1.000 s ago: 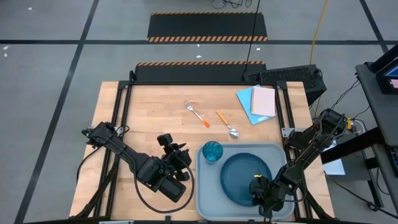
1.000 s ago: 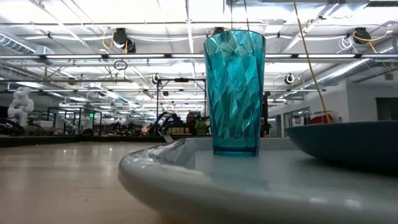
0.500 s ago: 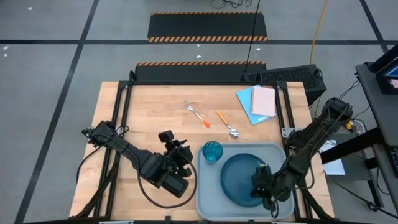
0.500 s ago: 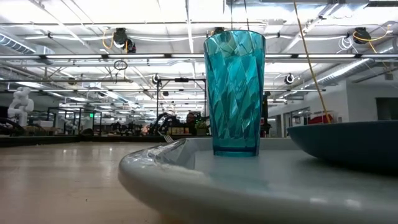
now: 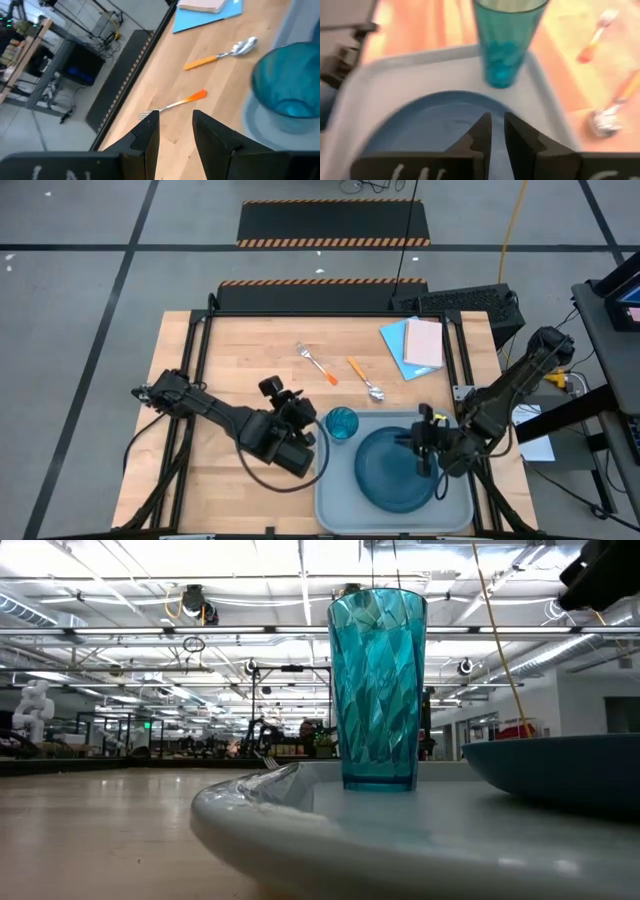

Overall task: Pick and place plate/cup/fork/spoon on tray
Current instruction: Put the orange fork on the gray tray to the left of the blue plate

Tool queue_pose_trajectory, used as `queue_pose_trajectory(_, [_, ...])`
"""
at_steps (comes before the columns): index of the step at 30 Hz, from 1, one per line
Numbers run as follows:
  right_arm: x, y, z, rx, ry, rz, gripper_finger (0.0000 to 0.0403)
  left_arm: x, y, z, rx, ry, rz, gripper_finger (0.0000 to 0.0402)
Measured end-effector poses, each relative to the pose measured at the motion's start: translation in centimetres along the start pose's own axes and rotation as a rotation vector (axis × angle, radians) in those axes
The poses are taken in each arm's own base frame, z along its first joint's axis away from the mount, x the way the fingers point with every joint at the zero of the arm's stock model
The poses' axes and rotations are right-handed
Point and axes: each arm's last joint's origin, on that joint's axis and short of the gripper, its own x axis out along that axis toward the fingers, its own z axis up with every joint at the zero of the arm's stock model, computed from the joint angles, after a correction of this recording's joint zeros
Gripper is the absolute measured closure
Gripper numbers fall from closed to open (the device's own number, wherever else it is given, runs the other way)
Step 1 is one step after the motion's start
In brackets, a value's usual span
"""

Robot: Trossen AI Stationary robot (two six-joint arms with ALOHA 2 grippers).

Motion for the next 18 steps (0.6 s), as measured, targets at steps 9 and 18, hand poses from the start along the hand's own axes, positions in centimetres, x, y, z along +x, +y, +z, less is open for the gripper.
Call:
queue_pose_trajectory(9, [1.3, -1.1, -2.2, -0.094, 0.028, -0.064, 0.0360, 7.3, 0.7, -1.0, 0.099, 0.070, 0.221, 0.0282])
queue_pose_trajectory(18, [3.4, -2.9, -5.7, -0.074, 0.043, -0.088, 0.0360, 14.4, 4.6, 0.1, -0.185, 0.314, 0.121, 0.0282])
